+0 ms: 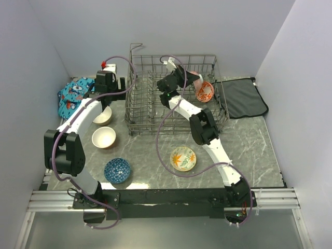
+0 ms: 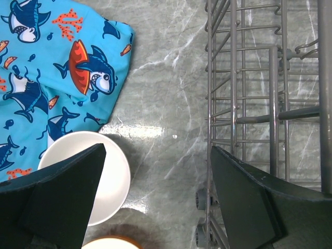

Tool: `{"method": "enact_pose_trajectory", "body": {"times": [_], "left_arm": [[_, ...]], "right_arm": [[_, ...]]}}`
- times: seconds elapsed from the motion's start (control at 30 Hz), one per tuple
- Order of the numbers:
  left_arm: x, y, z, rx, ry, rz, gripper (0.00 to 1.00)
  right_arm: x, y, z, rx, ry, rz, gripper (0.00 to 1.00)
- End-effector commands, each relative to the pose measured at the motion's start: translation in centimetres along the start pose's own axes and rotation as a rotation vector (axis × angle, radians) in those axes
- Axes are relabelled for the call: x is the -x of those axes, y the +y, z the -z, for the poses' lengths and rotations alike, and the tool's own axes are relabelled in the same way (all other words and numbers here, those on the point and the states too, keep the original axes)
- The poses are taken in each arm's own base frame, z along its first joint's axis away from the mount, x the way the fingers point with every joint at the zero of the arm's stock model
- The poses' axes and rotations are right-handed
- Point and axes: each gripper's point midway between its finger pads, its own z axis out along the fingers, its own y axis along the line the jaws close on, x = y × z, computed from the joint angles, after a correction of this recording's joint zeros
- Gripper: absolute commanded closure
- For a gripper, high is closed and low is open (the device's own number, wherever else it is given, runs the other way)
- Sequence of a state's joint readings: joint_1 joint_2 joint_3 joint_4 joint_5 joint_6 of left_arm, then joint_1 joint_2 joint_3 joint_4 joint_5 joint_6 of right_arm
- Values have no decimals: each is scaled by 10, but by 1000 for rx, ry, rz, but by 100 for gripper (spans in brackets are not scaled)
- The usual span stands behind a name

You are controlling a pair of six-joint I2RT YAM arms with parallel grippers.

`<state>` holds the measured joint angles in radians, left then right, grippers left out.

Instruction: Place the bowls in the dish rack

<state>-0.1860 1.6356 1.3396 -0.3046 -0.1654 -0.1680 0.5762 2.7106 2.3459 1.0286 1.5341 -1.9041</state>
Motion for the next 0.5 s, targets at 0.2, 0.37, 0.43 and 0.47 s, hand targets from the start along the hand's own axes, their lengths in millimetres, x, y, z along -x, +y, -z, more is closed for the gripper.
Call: {"method": "enact_pose_trajectory", "body": {"times": [0.2,0.37,0.43,0.47], "left_arm": [[63,-28,24,-82,-164,-25,11],[83,-32,41,-114,-221,-10,11],[95,-33,47,-116,-253,-6,11],[102,-33,53,-120,-274,-6,11]], "right_arm": [[-43,9,16,99,199,-98,100],[-36,-41,23,124,174,-312,100],[-32,-58,25,131,166,-376,100],[-30,-74,29,136,158,-423,100]]}}
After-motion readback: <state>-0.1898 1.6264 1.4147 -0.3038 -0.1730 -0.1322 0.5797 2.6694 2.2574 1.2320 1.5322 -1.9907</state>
